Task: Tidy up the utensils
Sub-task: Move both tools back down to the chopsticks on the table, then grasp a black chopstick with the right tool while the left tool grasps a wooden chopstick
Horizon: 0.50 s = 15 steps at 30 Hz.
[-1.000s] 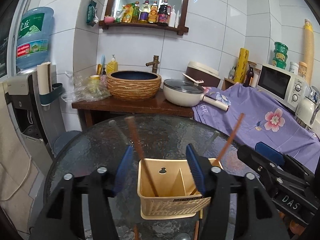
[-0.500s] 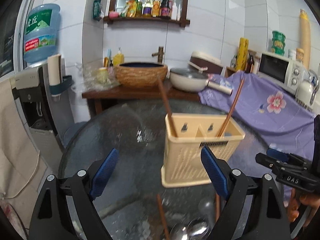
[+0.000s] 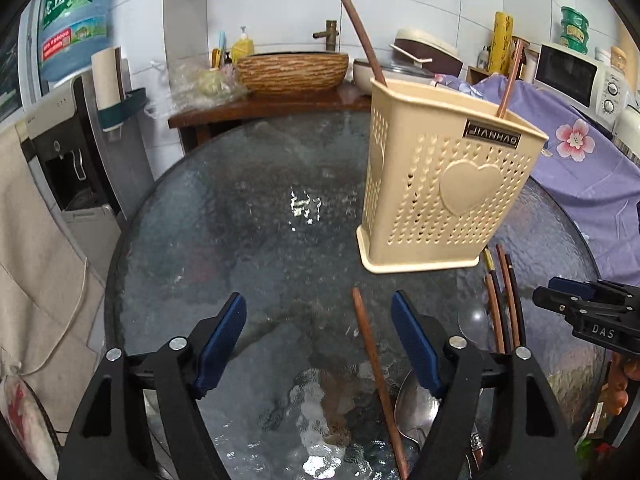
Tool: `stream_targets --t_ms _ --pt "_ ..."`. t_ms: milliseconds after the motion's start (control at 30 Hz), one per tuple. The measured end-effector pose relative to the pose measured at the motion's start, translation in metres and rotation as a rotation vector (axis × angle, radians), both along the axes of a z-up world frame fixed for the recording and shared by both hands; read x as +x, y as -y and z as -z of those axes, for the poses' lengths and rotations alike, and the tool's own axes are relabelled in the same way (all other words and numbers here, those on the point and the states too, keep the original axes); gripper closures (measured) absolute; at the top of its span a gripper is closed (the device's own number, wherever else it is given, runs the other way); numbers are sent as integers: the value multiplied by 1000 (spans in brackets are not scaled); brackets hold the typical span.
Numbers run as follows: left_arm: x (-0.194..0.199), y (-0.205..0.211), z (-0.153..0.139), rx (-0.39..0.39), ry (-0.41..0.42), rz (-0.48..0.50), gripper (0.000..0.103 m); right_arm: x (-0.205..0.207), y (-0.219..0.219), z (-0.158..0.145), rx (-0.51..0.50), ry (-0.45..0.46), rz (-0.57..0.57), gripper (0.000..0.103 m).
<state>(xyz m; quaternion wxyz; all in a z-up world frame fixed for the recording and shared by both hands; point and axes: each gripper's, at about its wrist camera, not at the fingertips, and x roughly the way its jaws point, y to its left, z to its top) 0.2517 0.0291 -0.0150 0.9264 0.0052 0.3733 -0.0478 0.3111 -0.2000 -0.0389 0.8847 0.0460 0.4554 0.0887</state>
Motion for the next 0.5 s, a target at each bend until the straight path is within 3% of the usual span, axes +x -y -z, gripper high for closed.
stream_targets --t_ms 300,500 --pt "8 5 12 -2 -42 11 38 11 -14 14 -58 -40 5 68" --pt "12 8 19 -14 -68 12 41 18 -12 17 -6 -63 6 70"
